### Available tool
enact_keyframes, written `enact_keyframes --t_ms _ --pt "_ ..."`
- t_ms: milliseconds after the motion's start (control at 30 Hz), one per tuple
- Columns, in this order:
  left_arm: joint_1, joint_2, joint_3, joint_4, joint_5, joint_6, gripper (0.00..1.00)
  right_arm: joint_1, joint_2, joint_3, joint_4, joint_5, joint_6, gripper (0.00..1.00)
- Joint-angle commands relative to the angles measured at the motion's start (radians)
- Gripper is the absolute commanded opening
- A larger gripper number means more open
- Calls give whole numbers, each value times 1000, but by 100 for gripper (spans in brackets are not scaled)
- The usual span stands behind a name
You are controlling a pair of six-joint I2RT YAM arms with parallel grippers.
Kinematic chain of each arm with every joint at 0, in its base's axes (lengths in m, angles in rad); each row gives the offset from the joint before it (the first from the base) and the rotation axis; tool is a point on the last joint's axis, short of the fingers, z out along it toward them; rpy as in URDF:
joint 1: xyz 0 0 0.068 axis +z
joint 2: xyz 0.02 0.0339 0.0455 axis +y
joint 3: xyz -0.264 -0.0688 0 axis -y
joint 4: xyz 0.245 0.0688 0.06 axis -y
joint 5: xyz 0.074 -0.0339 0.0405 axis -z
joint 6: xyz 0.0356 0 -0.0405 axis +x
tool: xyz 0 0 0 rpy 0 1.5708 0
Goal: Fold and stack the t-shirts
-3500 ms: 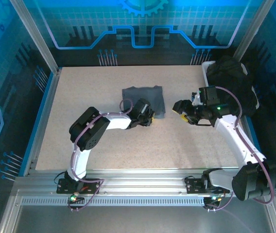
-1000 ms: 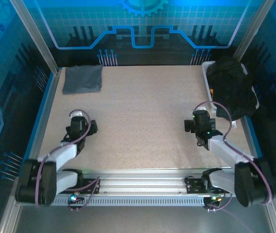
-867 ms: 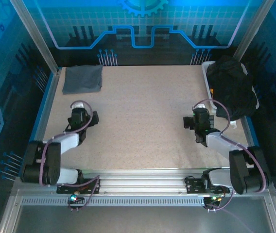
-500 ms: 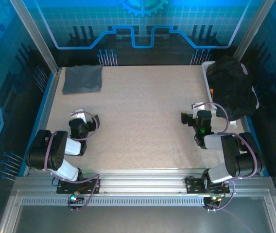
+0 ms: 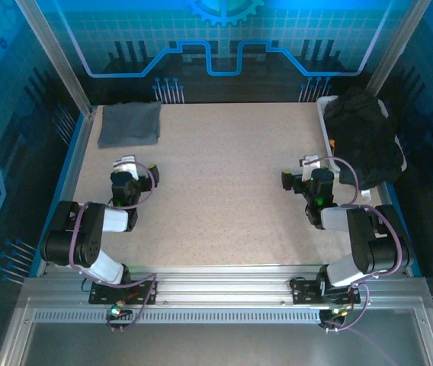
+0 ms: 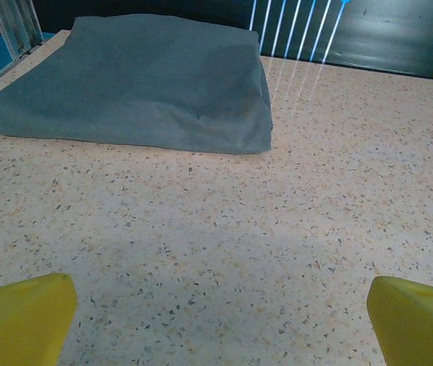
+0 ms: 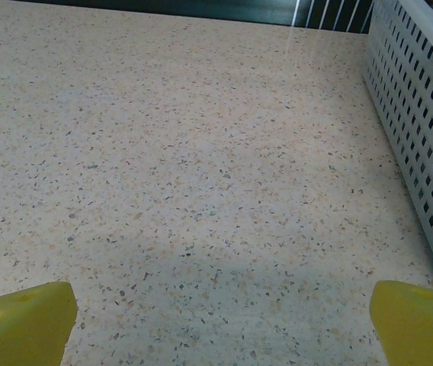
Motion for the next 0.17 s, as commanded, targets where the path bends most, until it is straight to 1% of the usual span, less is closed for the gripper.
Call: enact_keyframes --t_ms 0,133 --pt "-4 -5 -3 1 15 29 99 -12 6 14 11 -17 -9 100" --pt "-3 -7 -4 1 15 28 99 -13 5 12 14 -21 -10 100"
